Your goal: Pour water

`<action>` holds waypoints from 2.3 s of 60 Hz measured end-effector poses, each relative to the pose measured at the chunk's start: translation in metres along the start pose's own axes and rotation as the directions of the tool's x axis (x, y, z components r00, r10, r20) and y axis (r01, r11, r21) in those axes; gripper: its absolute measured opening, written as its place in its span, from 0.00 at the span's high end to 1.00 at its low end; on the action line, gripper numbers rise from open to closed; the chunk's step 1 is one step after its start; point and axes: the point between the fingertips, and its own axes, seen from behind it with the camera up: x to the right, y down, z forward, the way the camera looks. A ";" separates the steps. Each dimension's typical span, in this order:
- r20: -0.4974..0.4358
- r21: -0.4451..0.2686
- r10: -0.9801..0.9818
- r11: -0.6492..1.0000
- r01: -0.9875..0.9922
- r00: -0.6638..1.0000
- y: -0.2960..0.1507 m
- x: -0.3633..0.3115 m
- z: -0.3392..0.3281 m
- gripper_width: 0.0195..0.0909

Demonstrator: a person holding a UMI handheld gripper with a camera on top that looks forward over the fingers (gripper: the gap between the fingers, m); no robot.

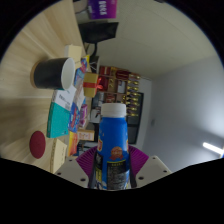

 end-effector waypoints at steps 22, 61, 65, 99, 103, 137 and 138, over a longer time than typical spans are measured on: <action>-0.160 0.080 -0.580 0.799 0.597 0.798 -0.088 -0.004 0.043 0.61; 0.043 -0.003 0.968 0.246 -0.969 0.246 -0.040 0.002 0.041 0.61; 0.054 -0.011 0.998 0.032 -0.999 0.032 -0.042 -0.031 0.036 0.61; 0.106 -0.129 0.988 -0.098 -0.987 -0.112 0.013 -0.145 0.061 0.56; 0.111 -0.131 0.986 -0.112 -0.985 -0.127 0.014 -0.146 0.063 0.55; 0.170 -0.276 0.985 0.025 -0.961 -0.023 0.032 -0.117 -0.069 0.12; 0.175 -0.276 0.984 0.025 -0.961 -0.024 0.032 -0.113 -0.080 0.12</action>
